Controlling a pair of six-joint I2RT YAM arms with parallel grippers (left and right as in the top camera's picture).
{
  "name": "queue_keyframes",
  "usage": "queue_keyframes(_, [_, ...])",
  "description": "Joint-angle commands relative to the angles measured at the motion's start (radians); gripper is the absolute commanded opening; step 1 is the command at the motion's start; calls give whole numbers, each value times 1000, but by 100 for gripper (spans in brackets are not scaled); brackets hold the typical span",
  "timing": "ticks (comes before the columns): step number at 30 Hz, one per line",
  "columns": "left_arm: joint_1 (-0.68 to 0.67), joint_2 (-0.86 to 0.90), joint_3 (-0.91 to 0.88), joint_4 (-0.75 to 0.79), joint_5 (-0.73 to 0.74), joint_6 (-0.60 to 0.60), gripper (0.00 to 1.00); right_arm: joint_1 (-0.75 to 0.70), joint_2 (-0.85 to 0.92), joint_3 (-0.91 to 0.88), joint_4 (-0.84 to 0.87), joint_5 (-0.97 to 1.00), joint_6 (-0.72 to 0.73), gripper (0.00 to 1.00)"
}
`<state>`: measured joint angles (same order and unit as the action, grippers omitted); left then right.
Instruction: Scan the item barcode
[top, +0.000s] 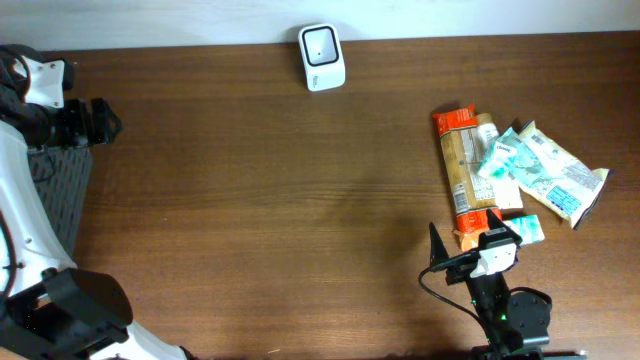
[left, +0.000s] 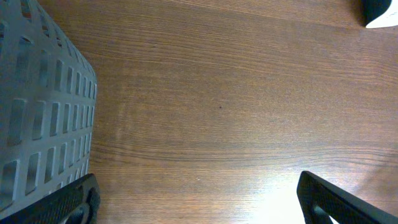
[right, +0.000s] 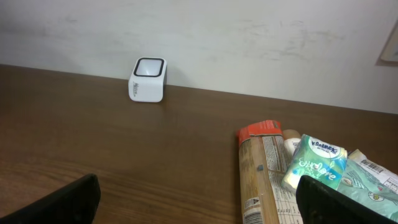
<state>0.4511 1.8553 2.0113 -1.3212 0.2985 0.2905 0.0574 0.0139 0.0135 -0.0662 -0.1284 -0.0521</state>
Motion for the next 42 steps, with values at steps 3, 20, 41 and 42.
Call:
queue_keyframes(3, [3, -2, 0, 0, 0, -10, 99, -5, -11, -8, -2, 6, 11, 99])
queue_keyframes(20, [-337, -385, 0, -1, -37, -10, 99, -5, -11, -8, -2, 6, 11, 99])
queue_keyframes(41, [-471, -1495, -1783, 1369, -81, -5, 99, -5, -11, -8, -2, 6, 11, 99])
queue_keyframes(42, [-471, -1537, -1820, 1370, -87, -5, 99, -5, -11, -8, -2, 6, 11, 99])
